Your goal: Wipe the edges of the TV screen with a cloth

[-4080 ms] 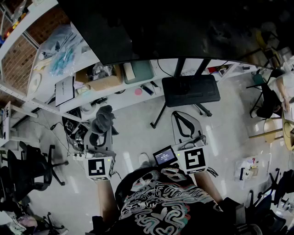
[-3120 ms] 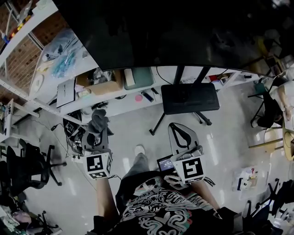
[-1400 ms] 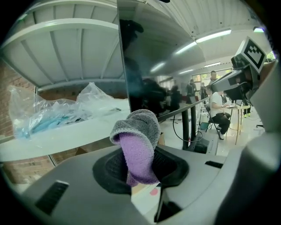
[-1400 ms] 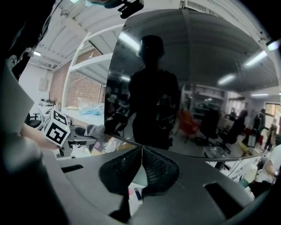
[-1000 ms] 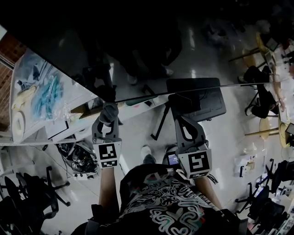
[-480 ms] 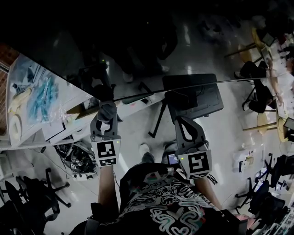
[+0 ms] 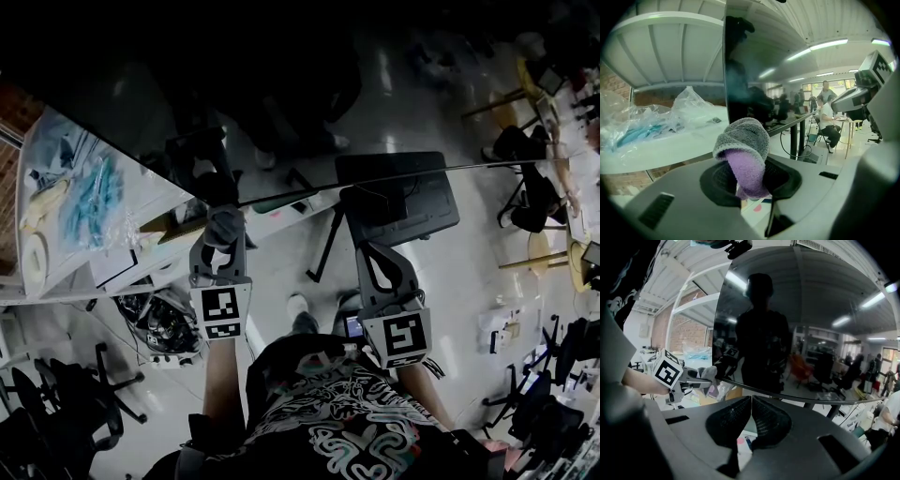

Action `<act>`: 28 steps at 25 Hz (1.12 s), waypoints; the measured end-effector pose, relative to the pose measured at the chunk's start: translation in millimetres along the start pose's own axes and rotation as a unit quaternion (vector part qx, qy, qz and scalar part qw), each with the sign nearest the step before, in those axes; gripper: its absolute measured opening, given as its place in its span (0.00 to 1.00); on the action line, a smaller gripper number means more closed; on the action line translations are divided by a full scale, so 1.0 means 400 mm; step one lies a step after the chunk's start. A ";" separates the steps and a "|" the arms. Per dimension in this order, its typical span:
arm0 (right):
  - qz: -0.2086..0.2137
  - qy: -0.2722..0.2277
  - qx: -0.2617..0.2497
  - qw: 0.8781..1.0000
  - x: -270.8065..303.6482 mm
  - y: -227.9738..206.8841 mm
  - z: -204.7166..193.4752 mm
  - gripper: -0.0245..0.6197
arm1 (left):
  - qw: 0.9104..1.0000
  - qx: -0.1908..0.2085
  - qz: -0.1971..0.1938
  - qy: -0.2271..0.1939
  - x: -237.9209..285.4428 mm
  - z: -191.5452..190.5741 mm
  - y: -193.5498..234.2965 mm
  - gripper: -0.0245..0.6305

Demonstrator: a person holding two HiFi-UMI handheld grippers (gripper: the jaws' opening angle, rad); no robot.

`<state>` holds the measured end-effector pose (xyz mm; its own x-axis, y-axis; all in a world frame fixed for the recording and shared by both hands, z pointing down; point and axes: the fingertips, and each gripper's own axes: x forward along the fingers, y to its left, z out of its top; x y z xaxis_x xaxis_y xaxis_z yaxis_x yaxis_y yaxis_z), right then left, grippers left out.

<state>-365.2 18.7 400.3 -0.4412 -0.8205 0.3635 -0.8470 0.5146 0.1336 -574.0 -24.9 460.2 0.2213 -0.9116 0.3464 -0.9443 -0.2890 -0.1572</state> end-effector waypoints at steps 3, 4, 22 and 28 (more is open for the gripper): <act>0.001 0.000 0.001 1.000 -0.002 0.002 -0.003 0.08 | 1.000 -0.002 -0.003 0.002 -0.004 0.002 -0.004 0.22; 0.001 -0.001 0.001 1.000 -0.002 0.003 -0.004 0.08 | 1.000 -0.004 -0.004 0.001 -0.005 0.004 -0.006 0.22; -0.001 0.007 0.010 1.000 -0.011 -0.001 -0.026 0.08 | 0.999 -0.021 -0.035 -0.005 0.006 0.035 -0.042 0.22; -0.004 0.006 0.013 1.000 -0.014 -0.009 -0.027 0.08 | 0.999 -0.017 -0.050 -0.008 0.020 0.051 -0.074 0.22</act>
<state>-356.5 24.0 407.7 -0.4312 -0.8213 0.3736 -0.8578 0.5015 0.1123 -539.2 -29.7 448.8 0.3191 -0.8834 0.3432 -0.9250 -0.3691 -0.0902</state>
